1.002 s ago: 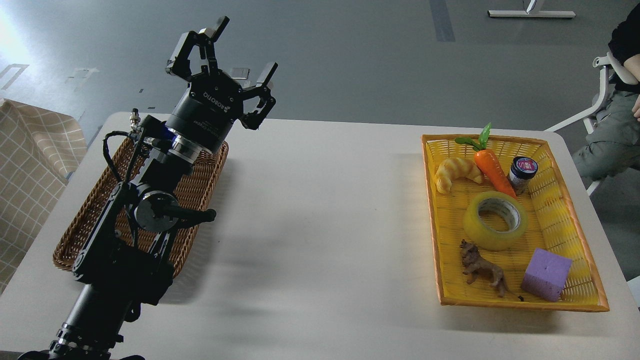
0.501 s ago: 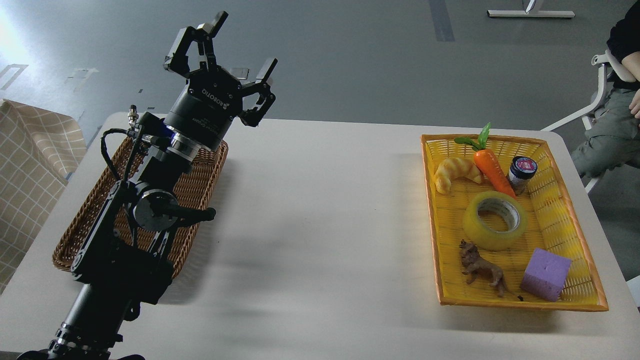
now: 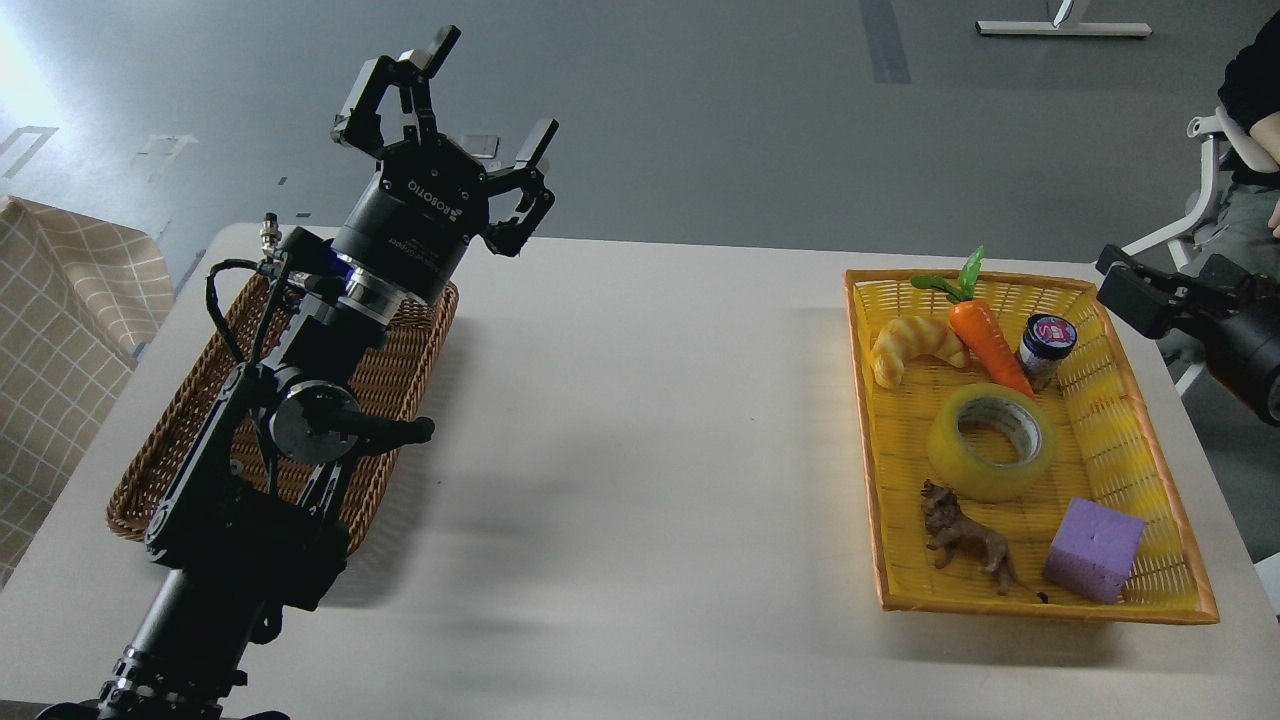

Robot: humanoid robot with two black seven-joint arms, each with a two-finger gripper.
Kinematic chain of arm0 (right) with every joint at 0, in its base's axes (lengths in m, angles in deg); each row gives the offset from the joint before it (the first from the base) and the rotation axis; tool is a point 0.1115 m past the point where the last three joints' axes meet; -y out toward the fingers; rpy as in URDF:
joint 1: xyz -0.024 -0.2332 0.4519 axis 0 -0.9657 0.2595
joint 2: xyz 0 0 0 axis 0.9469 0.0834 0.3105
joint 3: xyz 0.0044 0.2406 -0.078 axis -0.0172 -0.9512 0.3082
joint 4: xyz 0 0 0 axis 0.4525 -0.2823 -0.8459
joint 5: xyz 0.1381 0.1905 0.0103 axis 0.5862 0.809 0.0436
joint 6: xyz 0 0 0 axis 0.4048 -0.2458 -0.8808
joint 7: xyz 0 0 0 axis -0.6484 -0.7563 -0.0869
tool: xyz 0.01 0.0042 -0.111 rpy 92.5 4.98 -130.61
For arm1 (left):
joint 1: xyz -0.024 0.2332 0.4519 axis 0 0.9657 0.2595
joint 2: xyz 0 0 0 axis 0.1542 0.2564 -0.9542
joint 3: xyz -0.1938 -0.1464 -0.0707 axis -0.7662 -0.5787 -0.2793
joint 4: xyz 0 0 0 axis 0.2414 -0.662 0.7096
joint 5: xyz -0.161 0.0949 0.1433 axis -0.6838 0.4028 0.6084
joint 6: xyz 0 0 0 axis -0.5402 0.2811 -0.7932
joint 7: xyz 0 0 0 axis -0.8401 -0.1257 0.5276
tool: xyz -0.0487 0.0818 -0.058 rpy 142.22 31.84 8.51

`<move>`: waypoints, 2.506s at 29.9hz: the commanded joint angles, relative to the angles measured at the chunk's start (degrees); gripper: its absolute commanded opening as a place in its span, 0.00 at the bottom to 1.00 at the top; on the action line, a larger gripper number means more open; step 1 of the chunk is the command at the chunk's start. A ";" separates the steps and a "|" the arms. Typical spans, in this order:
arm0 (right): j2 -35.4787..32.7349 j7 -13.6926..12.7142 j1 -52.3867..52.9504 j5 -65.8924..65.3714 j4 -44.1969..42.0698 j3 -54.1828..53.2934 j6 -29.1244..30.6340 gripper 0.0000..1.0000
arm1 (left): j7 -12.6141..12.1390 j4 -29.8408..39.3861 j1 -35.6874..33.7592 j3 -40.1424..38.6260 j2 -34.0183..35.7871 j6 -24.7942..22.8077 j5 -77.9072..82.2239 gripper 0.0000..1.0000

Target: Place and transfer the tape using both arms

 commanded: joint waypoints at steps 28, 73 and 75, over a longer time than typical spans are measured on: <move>9.18 1.02 -4.25 -3.22 -9.99 4.30 0.00 0.97 | 0.08 0.01 0.88 -0.13 0.36 -0.09 0.05 0.98; 2.50 3.39 2.96 -3.22 -20.18 17.93 0.00 0.87 | 0.08 0.01 1.15 -0.83 0.53 -0.18 -0.03 0.98; 2.59 3.39 2.96 -3.22 -20.19 18.19 0.00 0.87 | 0.08 0.01 1.15 -0.83 0.45 -0.35 -0.03 0.98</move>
